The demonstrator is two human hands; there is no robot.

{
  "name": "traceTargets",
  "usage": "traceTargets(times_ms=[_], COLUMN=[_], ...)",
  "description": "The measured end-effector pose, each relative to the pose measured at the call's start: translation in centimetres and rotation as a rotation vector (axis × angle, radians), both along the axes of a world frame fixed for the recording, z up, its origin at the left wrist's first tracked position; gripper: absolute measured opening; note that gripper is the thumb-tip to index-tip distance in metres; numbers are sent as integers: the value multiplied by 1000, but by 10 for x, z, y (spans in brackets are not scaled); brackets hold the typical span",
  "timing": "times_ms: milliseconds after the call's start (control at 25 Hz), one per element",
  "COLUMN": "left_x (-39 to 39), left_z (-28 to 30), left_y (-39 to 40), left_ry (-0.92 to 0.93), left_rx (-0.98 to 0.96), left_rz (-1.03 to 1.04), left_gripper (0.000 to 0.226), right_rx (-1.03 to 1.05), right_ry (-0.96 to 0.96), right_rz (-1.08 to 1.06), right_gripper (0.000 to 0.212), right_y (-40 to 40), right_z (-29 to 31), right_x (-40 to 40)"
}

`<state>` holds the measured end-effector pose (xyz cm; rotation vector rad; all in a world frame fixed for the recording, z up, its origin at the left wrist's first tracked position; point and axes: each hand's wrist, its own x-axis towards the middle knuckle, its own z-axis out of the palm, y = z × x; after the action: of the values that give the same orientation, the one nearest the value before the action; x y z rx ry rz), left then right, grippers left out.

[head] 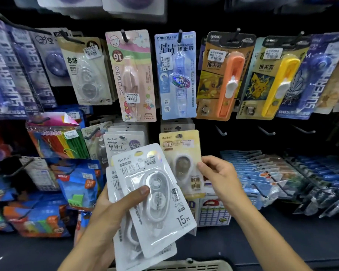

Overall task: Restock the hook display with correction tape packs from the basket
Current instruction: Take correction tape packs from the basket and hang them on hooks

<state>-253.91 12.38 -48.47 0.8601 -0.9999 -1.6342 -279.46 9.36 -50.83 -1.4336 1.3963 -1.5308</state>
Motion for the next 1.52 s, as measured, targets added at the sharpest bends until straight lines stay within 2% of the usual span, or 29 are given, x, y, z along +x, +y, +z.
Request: traceTargets(times_ms=[120,200,360,520,600,640,680,760,800,840,880,1000,1160,1280,1320,1400,1480,1520], left_x=[2,-1,-9,-13,-15,-16,-19,-22,-23,-24,-23,-14,-4,-2,-2,-5,-10,-13], left_z=[2,2,4,6,4,4,2,0,-1,-1,-1,4,10,13,14,13,10,8], left_y=[-1,-1,3,5,5,5,5,6,6,5,4,1,-4,-3,-3,-2,0,1], left_ry=[-4,-8,-14,-9,0,1,-2,-6,-7,-11,-18,-19,-54,-59,-58,-65,-76,-79], left_rx=[-8,-11,-14,-6,-4,0,3,10,14,16,14,14,-5,-26,-33,-36,-31,-23], left_rz=[6,6,-2,6,21,27,27,13,-3,-23,-38,11,154,211,215,228,235,231], left_gripper=[76,76,82,80,83,84,84,81,80,79,76,60,62,67,67,68,72,74], right_rx=[-59,-72,-6,40,39,5,7,200,283,298,263,119,137,197,216,235,233,234], right_ry=[-112,-109,108,336,543,560,471,109,-15,-114,-183,-336,-222,-170,-202,-279,-147,-80], right_rz=[-37,-221,-560,-632,-689,-622,-455,64,251,338,337,146,26,-8,-51,-90,-55,39], right_gripper=[21,20,13,4,30,38,44,58,58,52,45,34,13,8,10,31,45,45], right_y=[26,39,60,63,64,64,66,72,73,72,70,59,48,51,52,56,62,66], right_z=[11,21,34,36,34,34,35,36,32,27,22,33,34,27,26,24,22,20], right_x=[-21,-33,-53,-46,-35,-27,-15,19,32,42,46,40,30,31,31,32,39,48])
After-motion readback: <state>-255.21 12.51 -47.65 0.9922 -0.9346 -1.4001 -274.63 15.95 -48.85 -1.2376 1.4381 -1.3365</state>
